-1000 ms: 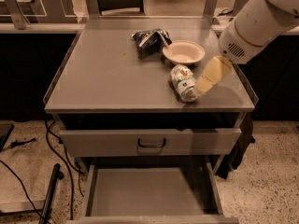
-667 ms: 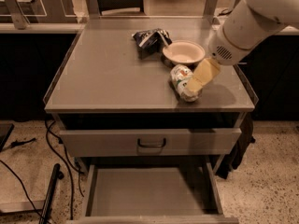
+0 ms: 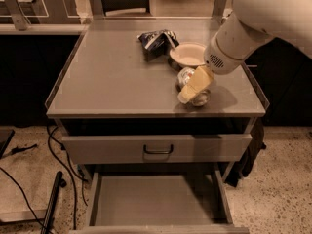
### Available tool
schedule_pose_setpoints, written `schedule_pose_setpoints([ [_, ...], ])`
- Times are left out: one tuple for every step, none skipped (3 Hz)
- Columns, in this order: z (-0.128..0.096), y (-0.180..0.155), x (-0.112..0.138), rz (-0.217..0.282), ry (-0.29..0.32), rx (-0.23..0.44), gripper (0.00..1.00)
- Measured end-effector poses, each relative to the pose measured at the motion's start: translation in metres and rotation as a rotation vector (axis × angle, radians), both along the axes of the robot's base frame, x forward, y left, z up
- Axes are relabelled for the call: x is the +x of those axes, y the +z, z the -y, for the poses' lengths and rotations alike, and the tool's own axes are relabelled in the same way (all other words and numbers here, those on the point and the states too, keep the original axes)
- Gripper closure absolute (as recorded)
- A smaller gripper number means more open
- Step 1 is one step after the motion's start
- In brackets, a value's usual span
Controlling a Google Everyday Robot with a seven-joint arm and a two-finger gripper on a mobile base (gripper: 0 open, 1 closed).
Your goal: Place 7up can into middle drawer
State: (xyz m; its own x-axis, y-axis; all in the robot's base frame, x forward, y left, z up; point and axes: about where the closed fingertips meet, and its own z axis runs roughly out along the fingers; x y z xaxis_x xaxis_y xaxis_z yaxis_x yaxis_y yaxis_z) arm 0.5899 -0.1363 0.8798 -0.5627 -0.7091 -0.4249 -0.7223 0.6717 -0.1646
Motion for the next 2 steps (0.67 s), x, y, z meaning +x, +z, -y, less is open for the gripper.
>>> schedule_pose_setpoints([
  [-0.009, -0.0085, 0.0022, -0.023, -0.017, 0.033, 0.0],
  [-0.0134, -0.016, 0.0044, -0.042, -0.031, 0.059, 0.0],
])
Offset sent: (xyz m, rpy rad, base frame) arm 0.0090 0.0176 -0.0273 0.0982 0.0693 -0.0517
